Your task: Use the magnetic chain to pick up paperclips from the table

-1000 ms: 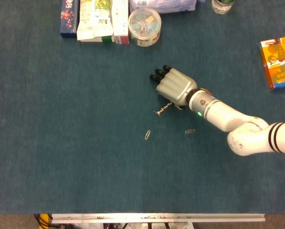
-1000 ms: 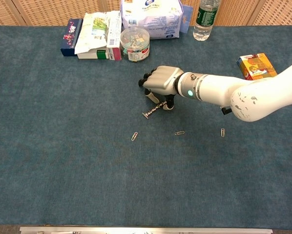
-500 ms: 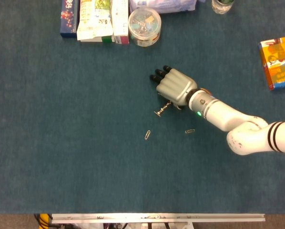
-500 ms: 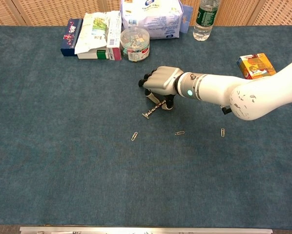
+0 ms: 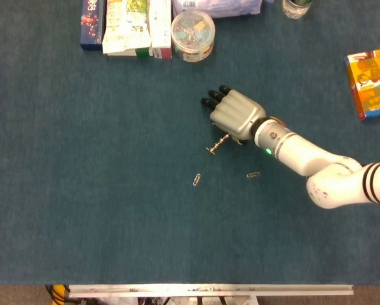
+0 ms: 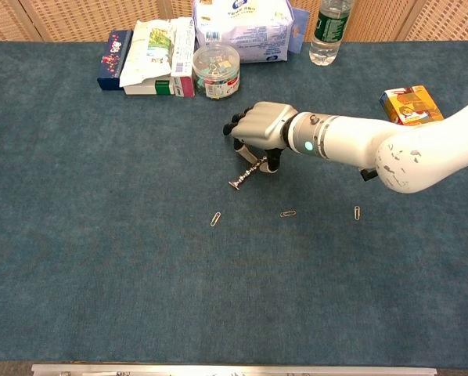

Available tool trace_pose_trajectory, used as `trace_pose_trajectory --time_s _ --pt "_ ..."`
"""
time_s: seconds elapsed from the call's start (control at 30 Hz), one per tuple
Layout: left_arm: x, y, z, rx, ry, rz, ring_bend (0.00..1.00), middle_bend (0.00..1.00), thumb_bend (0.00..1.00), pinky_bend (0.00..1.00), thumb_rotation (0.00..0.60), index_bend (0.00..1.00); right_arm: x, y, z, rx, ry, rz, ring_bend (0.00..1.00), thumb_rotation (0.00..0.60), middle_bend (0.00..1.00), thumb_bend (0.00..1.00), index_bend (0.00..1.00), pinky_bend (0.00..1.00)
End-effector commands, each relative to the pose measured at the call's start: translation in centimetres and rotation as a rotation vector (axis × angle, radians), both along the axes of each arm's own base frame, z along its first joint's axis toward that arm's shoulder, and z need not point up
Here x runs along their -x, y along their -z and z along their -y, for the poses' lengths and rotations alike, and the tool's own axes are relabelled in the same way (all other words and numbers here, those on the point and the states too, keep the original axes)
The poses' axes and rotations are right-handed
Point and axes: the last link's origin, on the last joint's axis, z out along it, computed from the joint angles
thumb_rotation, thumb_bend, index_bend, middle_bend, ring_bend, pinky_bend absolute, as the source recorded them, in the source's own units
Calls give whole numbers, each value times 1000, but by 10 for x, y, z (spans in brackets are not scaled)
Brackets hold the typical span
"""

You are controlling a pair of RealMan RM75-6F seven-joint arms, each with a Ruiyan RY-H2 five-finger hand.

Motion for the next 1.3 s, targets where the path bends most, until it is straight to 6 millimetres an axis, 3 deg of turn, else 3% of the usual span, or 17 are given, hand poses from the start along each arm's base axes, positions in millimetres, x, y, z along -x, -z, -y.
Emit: trace_pose_trajectory --time_s 0.03,0.47,0.8,1.3 --pt "0 0 -1 0 0 -1 12 258 331 0 600 627 -1 -8 -2 14 -7 8 0 600 98 336 587 114" --pt "0 3 -2 3 -7 -12 12 258 331 0 600 627 -2 -37 -21 38 -22 26 0 600 100 339 589 114" --pt "0 5 -4 3 -11 -21 12 258 331 0 600 627 0 -59 -48 34 -24 23 0 600 101 341 590 114" --pt "-2 8 -4 10 -6 -31 13 258 331 0 600 627 28 -79 -73 57 57 -15 0 600 102 344 593 114"
